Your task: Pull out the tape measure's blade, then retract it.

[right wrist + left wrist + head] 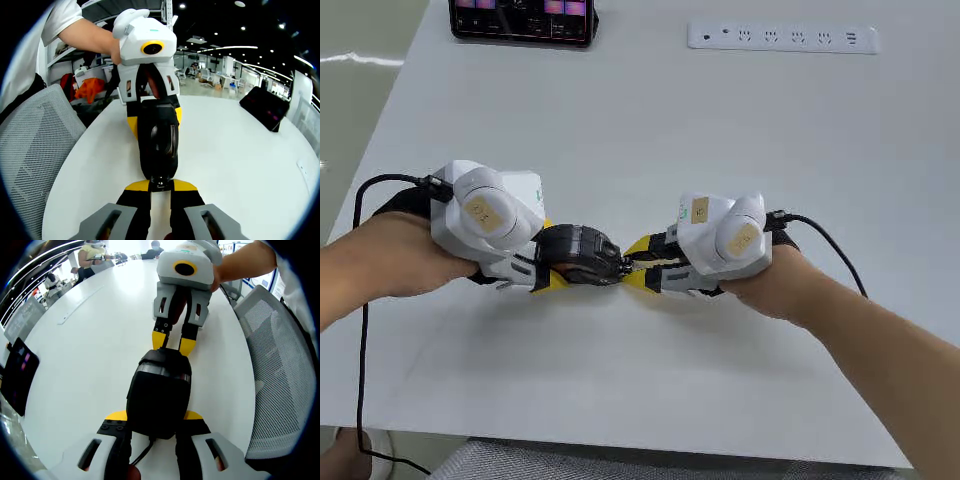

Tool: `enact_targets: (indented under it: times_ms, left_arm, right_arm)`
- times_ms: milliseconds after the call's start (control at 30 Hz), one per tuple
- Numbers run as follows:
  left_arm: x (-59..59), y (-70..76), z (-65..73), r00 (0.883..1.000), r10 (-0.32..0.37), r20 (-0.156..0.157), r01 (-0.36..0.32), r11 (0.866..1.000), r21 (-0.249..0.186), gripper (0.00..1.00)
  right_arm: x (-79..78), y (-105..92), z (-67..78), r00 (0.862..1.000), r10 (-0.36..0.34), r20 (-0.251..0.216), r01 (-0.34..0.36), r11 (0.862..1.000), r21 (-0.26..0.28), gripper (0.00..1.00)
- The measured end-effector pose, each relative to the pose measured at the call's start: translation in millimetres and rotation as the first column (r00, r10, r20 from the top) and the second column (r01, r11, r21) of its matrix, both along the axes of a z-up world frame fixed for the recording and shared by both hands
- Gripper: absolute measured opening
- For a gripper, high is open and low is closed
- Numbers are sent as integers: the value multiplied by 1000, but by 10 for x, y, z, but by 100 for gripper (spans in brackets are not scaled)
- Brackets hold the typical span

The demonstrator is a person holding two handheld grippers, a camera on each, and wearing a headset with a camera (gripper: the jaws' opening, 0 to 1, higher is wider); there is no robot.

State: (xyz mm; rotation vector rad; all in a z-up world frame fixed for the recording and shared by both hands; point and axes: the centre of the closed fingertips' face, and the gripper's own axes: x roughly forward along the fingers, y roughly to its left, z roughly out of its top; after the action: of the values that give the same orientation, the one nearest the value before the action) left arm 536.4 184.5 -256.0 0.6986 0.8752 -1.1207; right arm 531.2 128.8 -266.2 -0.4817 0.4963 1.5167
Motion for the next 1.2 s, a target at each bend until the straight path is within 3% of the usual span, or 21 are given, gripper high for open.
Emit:
enact_targets:
  times_ms: [167, 567, 1200]
  left_arm:
    - [-4, 7, -5, 1000, 3, 5, -3, 1000, 21, 28]
    - [-5, 11, -8, 1000, -9, 4, 9, 1000, 14, 28]
    - [-12, 31, -11, 1000, -10, 2, 10, 1000, 19, 28]
  right_arm:
    - [0, -17, 4, 1000, 1, -7, -1, 1000, 0, 10]
    - [-16, -25, 16, 1000, 9, 2, -9, 1000, -3, 9]
    - [-20, -256, 27, 1000, -13, 1, 13, 1000, -21, 9]
